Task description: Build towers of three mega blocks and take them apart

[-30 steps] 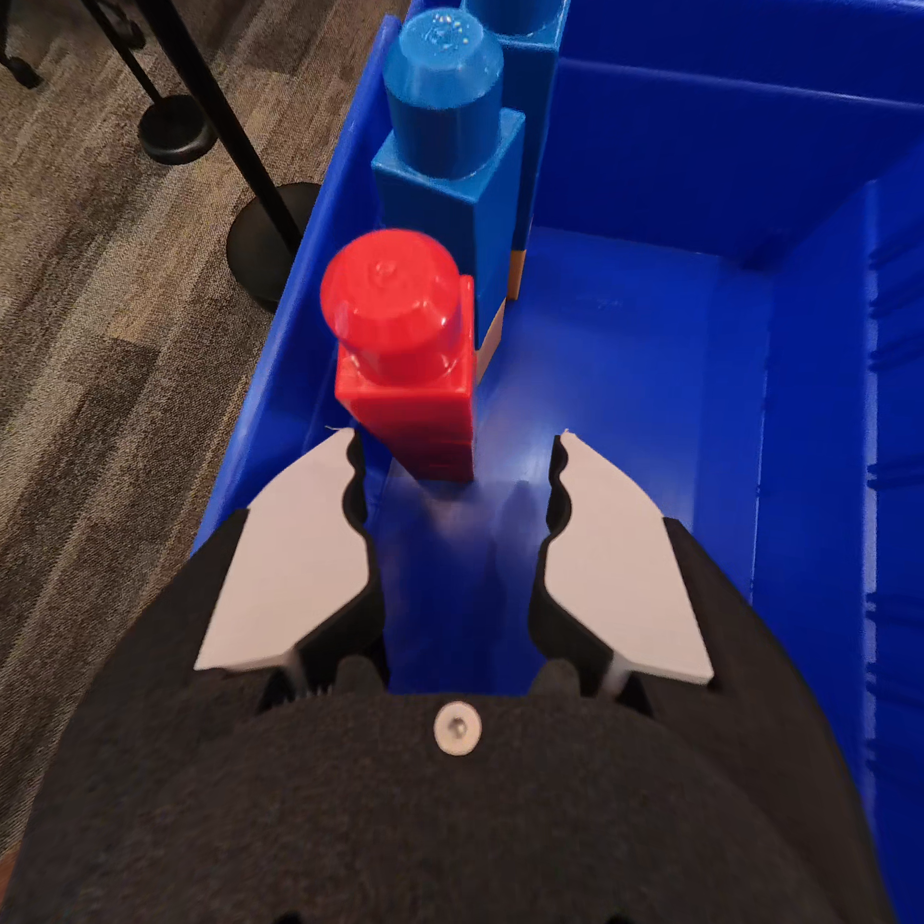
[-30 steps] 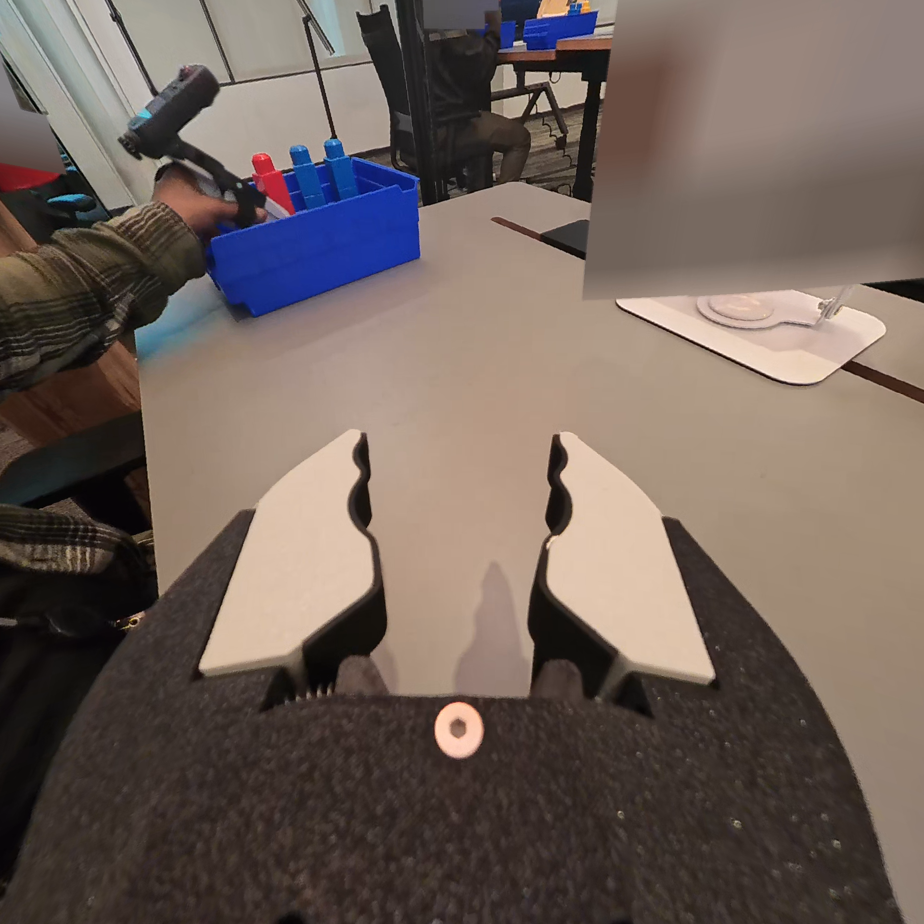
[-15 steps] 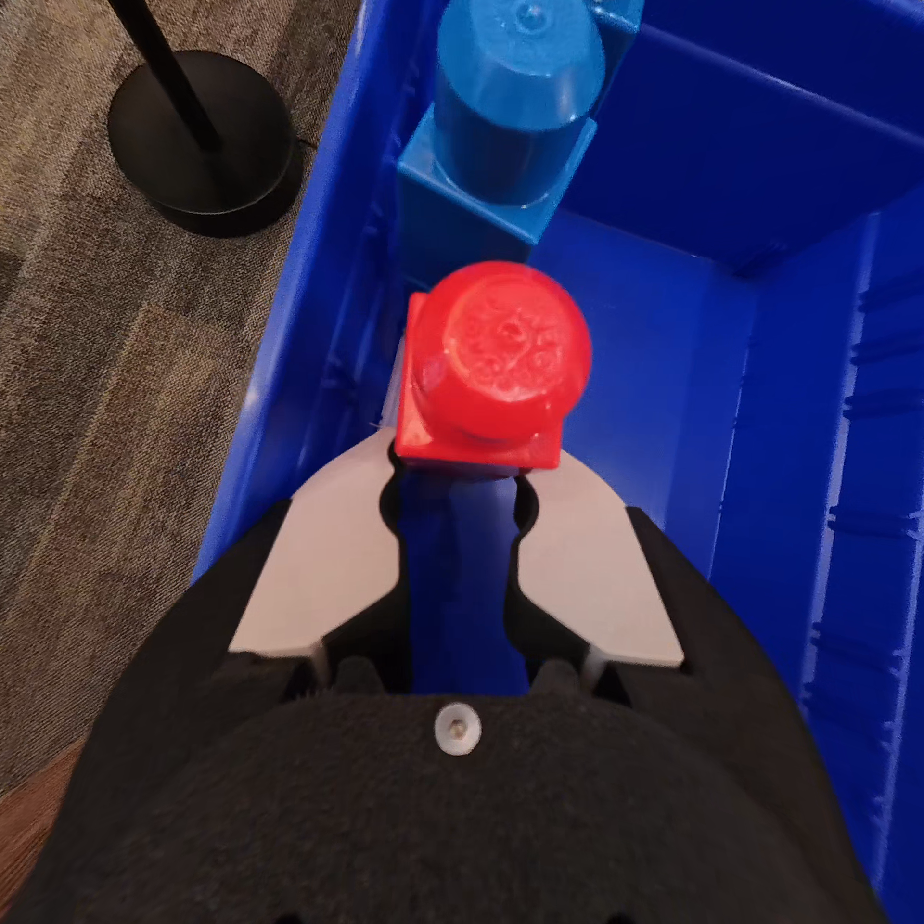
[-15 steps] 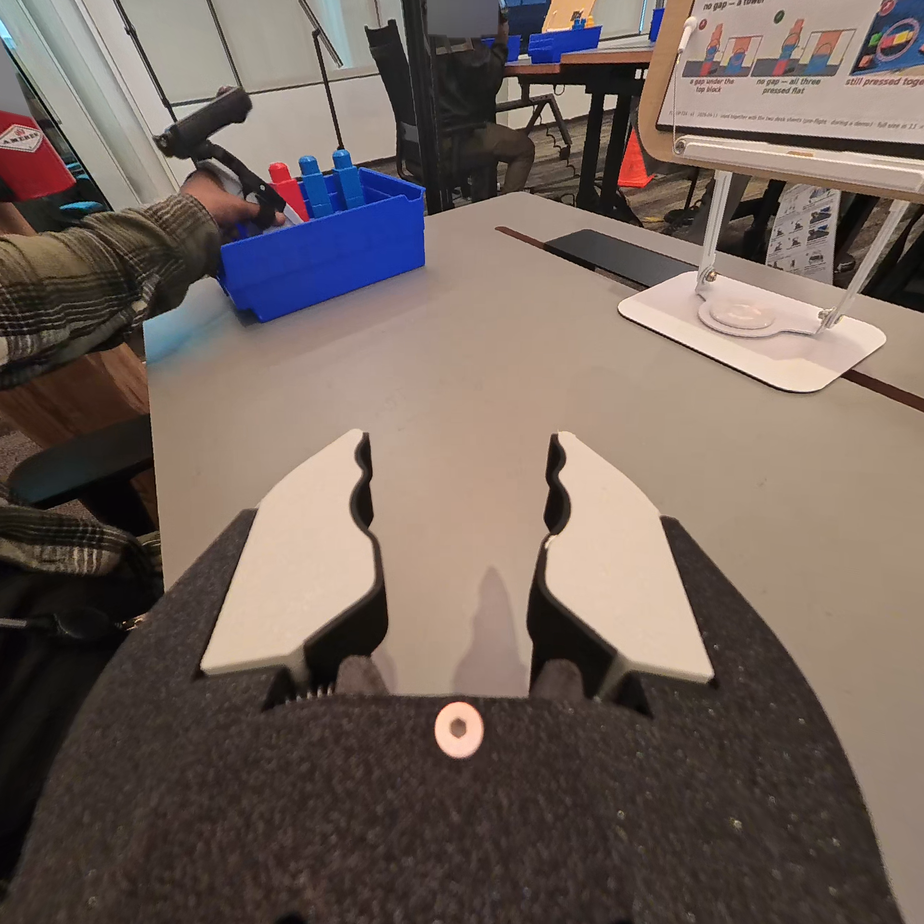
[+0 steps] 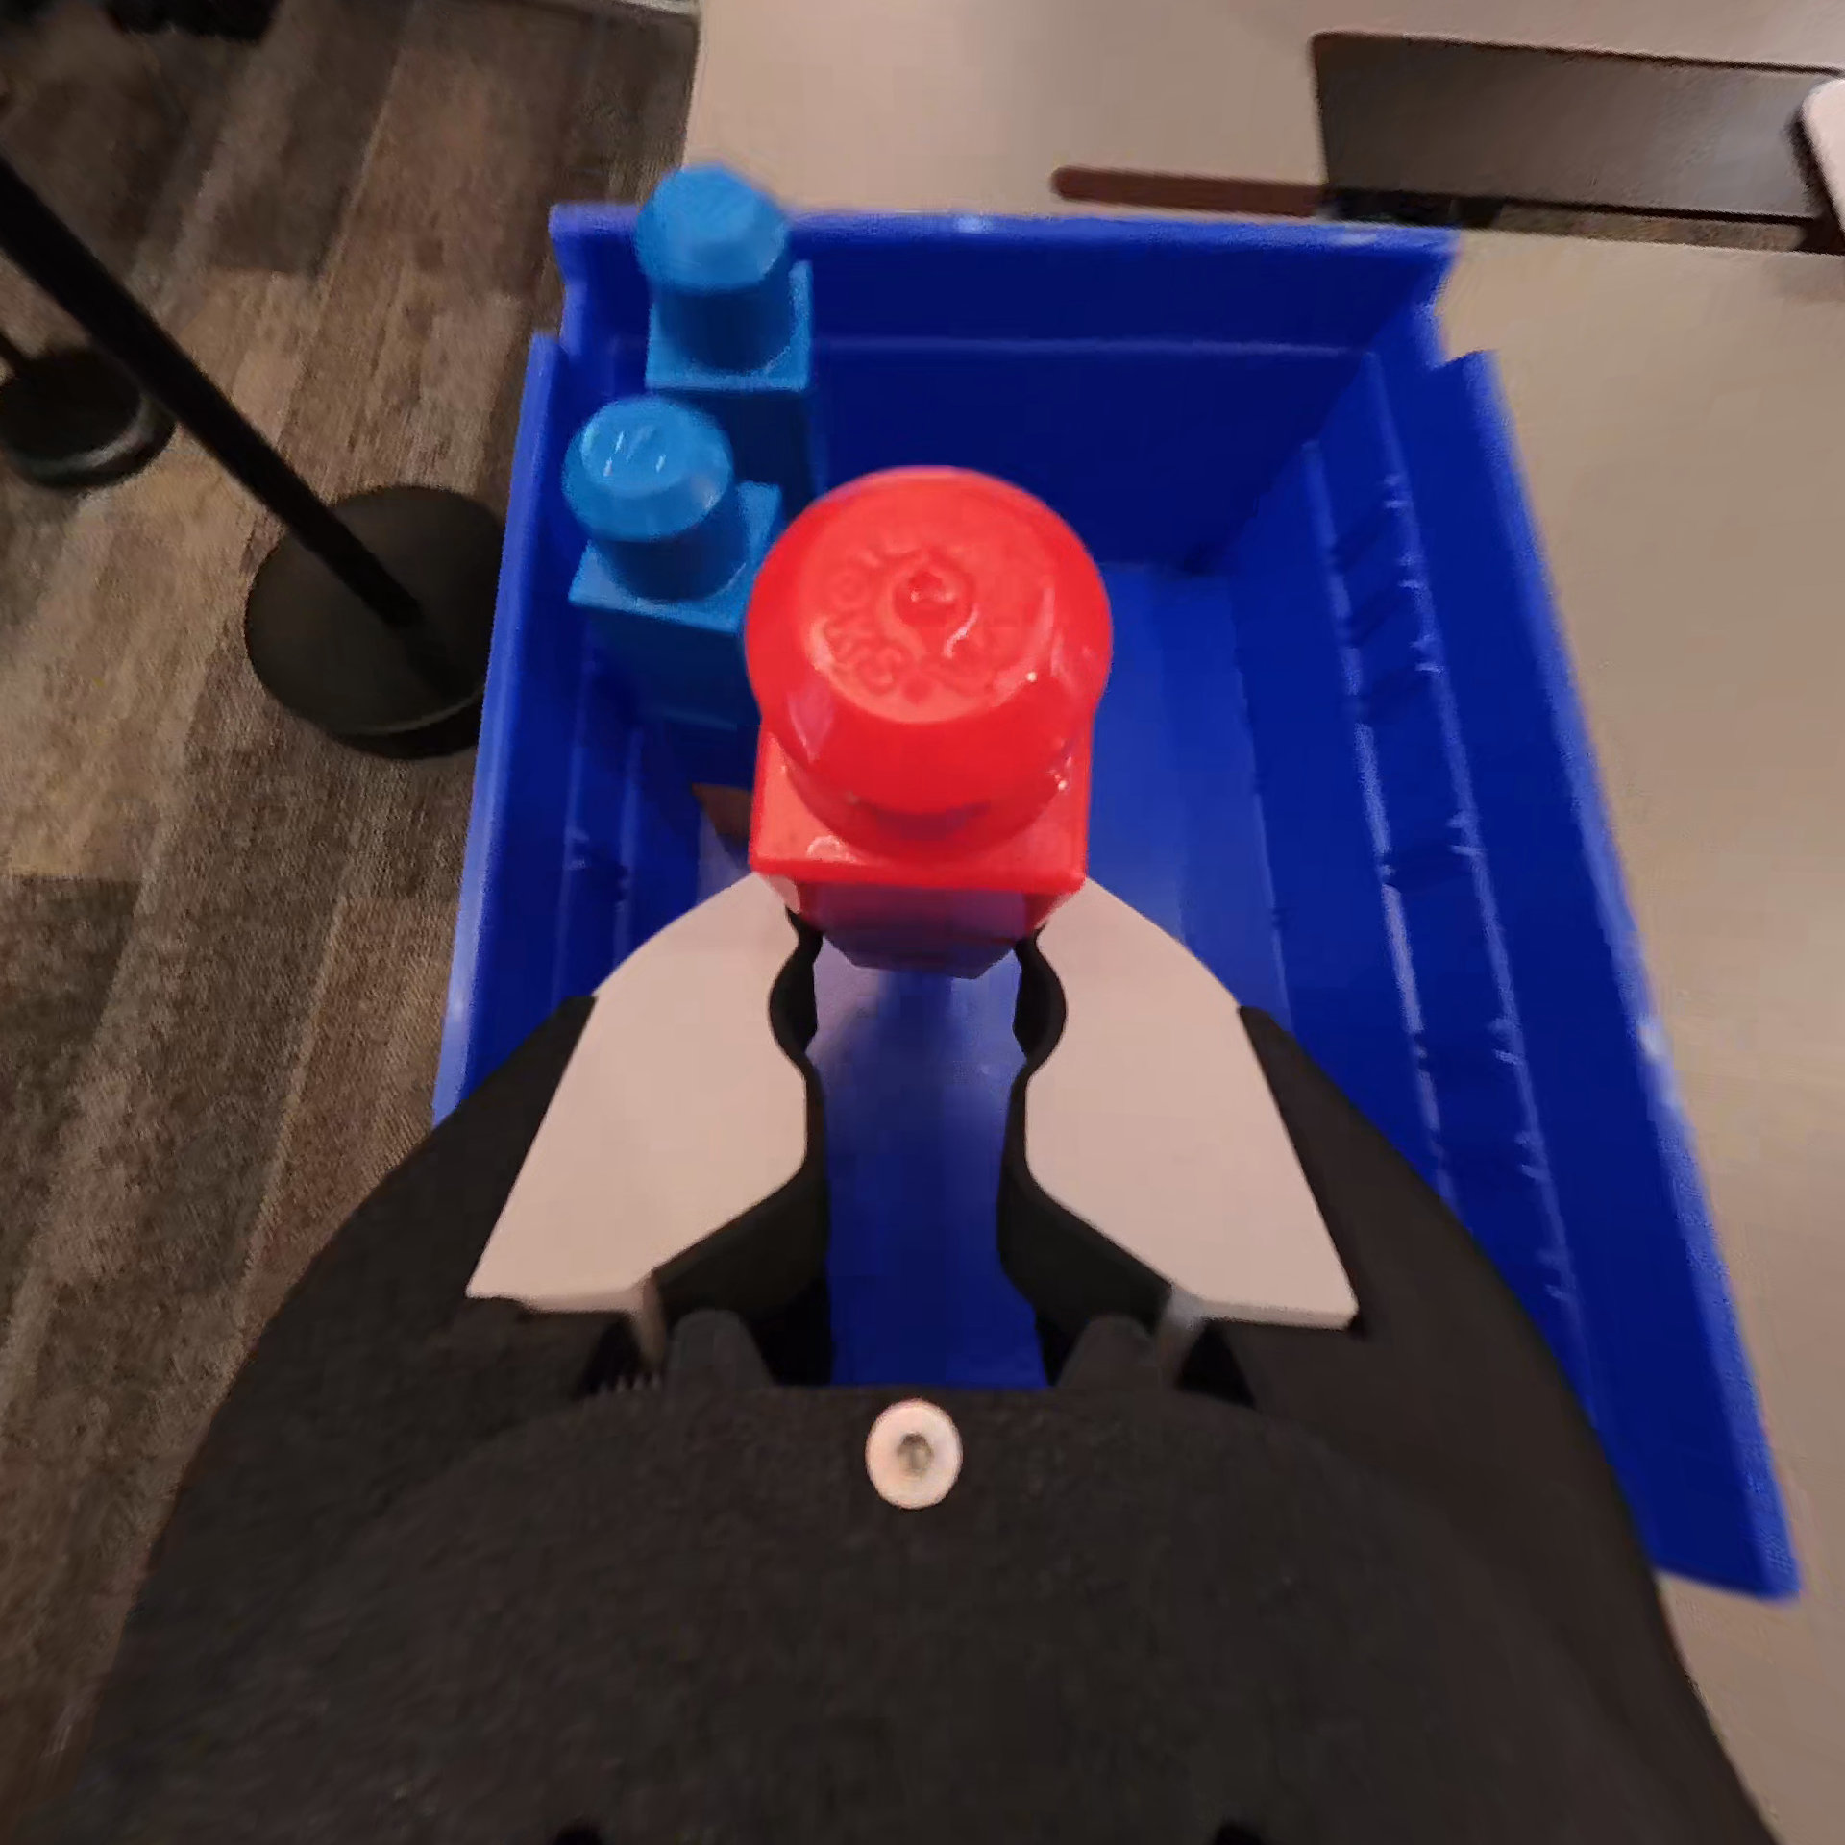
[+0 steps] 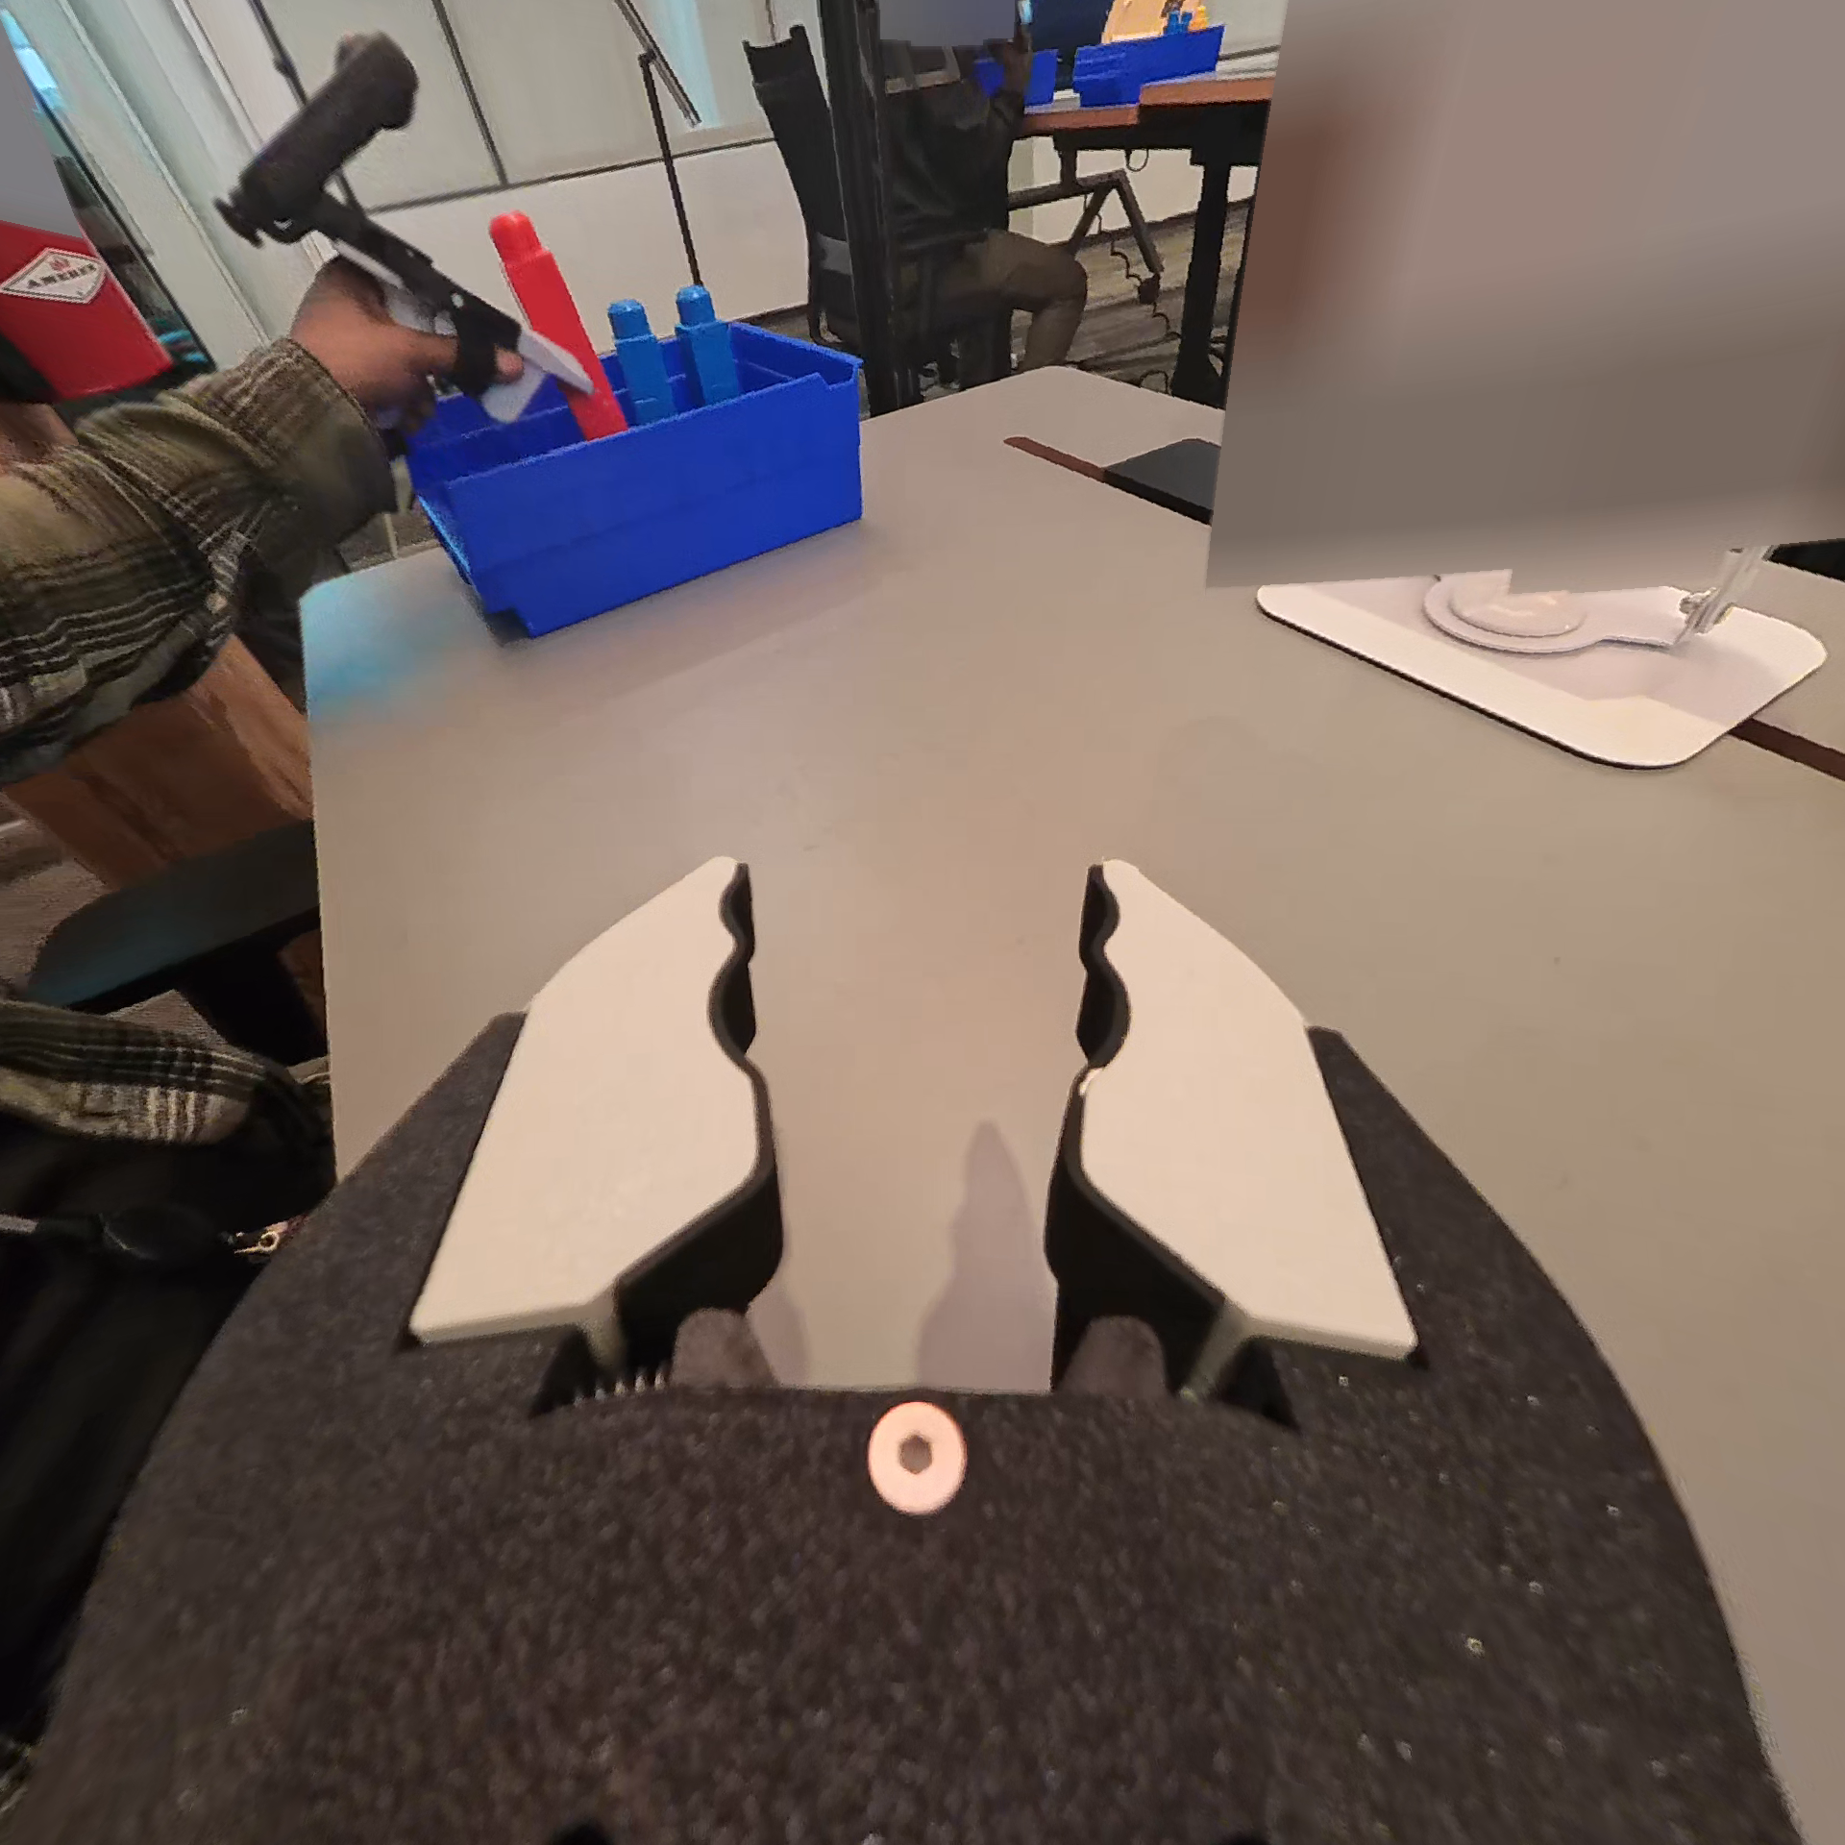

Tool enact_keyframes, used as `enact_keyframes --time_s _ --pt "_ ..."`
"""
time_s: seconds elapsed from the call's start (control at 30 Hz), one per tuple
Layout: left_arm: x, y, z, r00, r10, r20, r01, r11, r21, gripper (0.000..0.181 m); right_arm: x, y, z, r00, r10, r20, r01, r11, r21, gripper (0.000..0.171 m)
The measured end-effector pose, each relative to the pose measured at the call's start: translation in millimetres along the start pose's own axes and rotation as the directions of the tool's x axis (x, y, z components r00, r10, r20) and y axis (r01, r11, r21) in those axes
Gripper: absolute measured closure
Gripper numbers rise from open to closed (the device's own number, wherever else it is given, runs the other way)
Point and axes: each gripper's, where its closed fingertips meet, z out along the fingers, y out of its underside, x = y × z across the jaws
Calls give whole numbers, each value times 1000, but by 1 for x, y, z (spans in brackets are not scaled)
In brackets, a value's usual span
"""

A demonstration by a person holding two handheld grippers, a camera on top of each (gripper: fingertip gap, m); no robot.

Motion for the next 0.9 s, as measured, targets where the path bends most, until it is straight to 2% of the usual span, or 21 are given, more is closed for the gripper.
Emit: enact_keyframes --time_s 0.17,0.23,0.33,0.47,0.6,0.77,0.9 --pt "53 -42 -46 976 192 -107 -180 977 111 145 -9 -2 9 1000 4 31 -4 1000 -5 108" --pt "94 -58 -64 943 276 -187 -250 956 153 145 -11 -10 12 999 -19 26 19 1000 -3 107" --pt "178 -70 -84 835 426 -348 -373 903 212 145 -22 -37 20 995 -42 86 41 999 11 106" --pt "305 -42 -89 591 570 -570 -527 809 262 145 -49 -83 40 970 -118 212 110 993 50 103" --pt "401 10 -75 366 578 -729 -614 739 278 145 -69 -102 69 933 -169 316 169 985 29 98" --pt "457 50 -72 200 543 -815 -646 699 307 145 -79 -99 92 893 -198 403 226 974 -21 101" --pt "470 59 -74 144 533 -834 -652 685 325 145 -80 -82 103 874 -175 453 248 963 -108 102"
